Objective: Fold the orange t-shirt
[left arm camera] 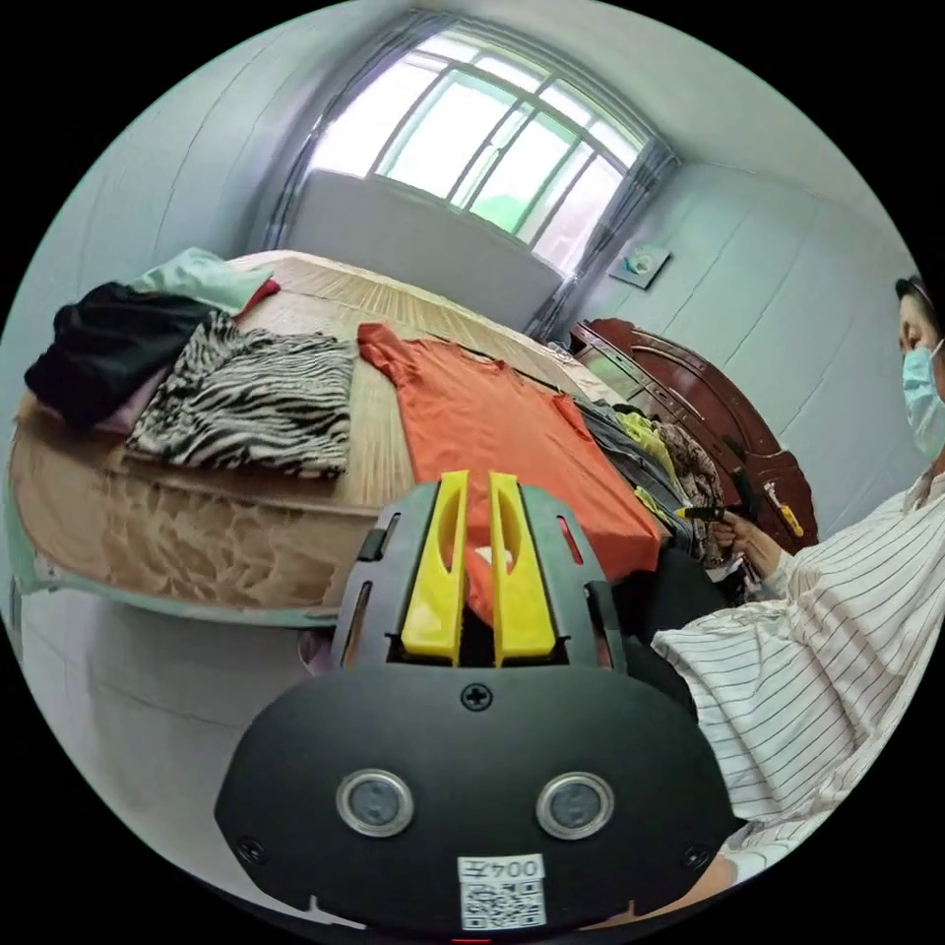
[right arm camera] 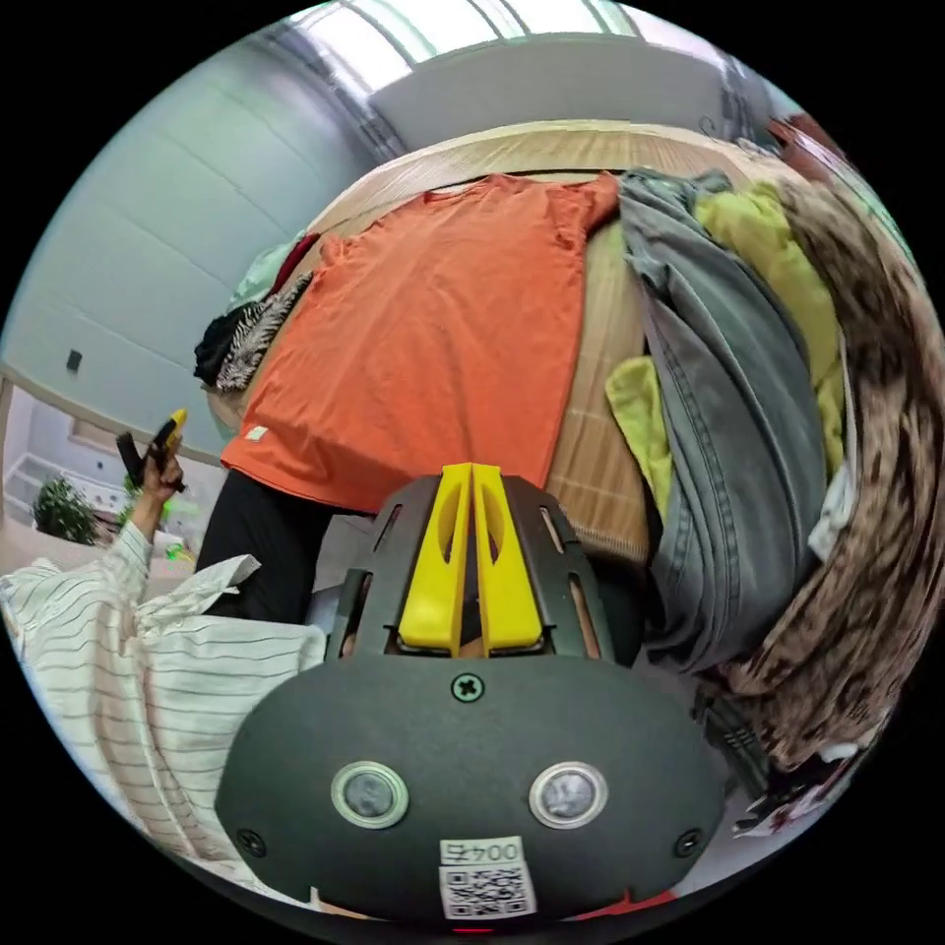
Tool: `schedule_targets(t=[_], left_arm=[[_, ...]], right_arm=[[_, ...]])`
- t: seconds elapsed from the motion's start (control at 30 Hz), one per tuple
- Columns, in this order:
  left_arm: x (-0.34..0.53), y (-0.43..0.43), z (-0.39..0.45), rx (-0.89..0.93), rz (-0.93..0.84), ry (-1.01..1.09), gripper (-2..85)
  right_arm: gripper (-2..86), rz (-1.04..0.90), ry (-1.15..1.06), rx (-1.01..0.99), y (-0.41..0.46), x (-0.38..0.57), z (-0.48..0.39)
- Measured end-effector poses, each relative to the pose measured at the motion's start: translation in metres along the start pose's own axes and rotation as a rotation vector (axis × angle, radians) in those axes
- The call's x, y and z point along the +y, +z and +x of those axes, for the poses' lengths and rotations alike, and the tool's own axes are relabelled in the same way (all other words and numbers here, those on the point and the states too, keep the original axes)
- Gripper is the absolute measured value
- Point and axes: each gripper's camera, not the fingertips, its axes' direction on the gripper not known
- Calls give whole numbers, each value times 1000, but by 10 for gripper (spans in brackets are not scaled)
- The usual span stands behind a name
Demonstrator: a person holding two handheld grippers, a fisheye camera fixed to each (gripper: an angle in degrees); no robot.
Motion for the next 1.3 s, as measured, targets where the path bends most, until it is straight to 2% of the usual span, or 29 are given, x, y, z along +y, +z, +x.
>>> schedule_targets(t=[0.13, 0.17, 0.27, 0.4, 0.5, 0.7, 0.83, 0.97, 1.07, 1.13, 1.17, 1.23, 1.3], left_arm=[[-40, 91, 68, -48, -89, 196, 35], [-47, 118, 90, -44, -102, 244, 37], [-53, 177, 139, 2, -139, 333, 50], [-33, 242, 178, -33, -278, 440, 65], [-11, 270, 184, -97, -379, 487, 64], [2, 278, 179, -65, -324, 420, 41], [1, 284, 183, -62, -333, 432, 33], [0, 290, 182, -52, -331, 404, 29], [-2, 294, 180, -37, -331, 373, 27], [-3, 296, 178, -28, -331, 358, 26], [-5, 298, 177, -24, -334, 350, 25], [-7, 301, 178, -27, -343, 353, 25], [-11, 304, 180, -33, -354, 366, 25]], right_arm=[[-3, -45, -170, 298, 44, -51, -61], [-2, -42, -188, 320, 49, -55, -66], [6, -21, -189, 322, 67, -62, -75], [40, -50, -120, 315, 93, -52, -55], [50, 48, -112, 259, 94, -37, -52], [25, 45, -138, 241, 93, -35, -57], [-2, 18, -129, 457, 86, -43, -68], [-3, -56, -230, 504, 105, -40, -80], [-3, -92, -218, 458, 102, -45, -77], [-3, -143, -161, 348, 87, -57, -62], [-3, -112, -133, 325, 78, -61, -56], [4, 115, -1, 237, 33, -79, -30], [22, 246, 80, 202, 9, -100, -10]])
